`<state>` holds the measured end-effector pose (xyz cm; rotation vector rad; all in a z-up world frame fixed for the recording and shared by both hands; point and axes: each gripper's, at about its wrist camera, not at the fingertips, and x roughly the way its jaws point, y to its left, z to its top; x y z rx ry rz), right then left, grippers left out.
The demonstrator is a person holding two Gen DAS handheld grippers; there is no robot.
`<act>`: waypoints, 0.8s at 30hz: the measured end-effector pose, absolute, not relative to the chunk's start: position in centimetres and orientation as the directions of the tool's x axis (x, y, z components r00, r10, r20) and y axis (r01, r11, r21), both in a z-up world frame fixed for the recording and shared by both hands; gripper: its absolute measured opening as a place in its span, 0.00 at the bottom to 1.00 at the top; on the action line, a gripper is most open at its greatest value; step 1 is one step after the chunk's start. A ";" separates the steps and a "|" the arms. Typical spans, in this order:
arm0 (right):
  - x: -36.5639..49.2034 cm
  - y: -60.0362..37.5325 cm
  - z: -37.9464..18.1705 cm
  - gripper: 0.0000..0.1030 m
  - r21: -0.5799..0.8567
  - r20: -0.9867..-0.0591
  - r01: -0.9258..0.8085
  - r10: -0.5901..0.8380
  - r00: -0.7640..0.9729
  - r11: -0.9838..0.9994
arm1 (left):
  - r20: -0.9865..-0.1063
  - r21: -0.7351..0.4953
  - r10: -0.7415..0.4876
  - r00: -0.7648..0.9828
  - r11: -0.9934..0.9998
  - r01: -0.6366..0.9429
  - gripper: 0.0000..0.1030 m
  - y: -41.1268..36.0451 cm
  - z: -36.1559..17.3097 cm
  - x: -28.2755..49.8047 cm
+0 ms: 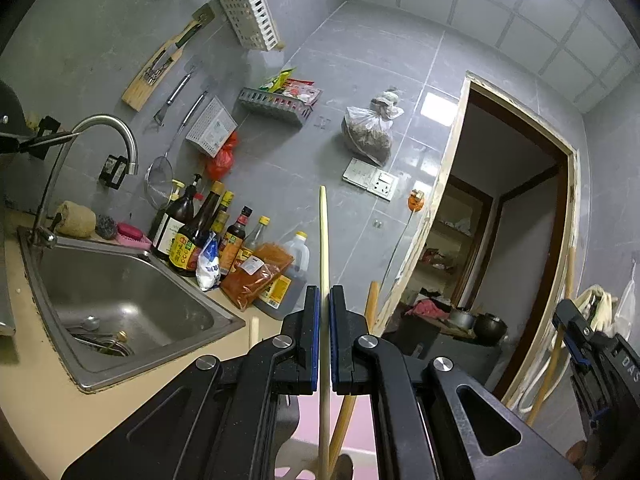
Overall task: Organize utensils
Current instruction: 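Lift both held chopsticks upright in both tools up over the white caddy, then lower both chopsticks into the caddy and open both tools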
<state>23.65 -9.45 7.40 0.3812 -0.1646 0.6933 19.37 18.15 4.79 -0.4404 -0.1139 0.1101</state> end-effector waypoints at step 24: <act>23.9 -7.2 5.1 0.16 0.231 0.143 -0.674 0.661 0.737 0.701 | -0.053 -0.334 0.032 0.998 0.941 -0.048 0.03 15.6 1.8 18.8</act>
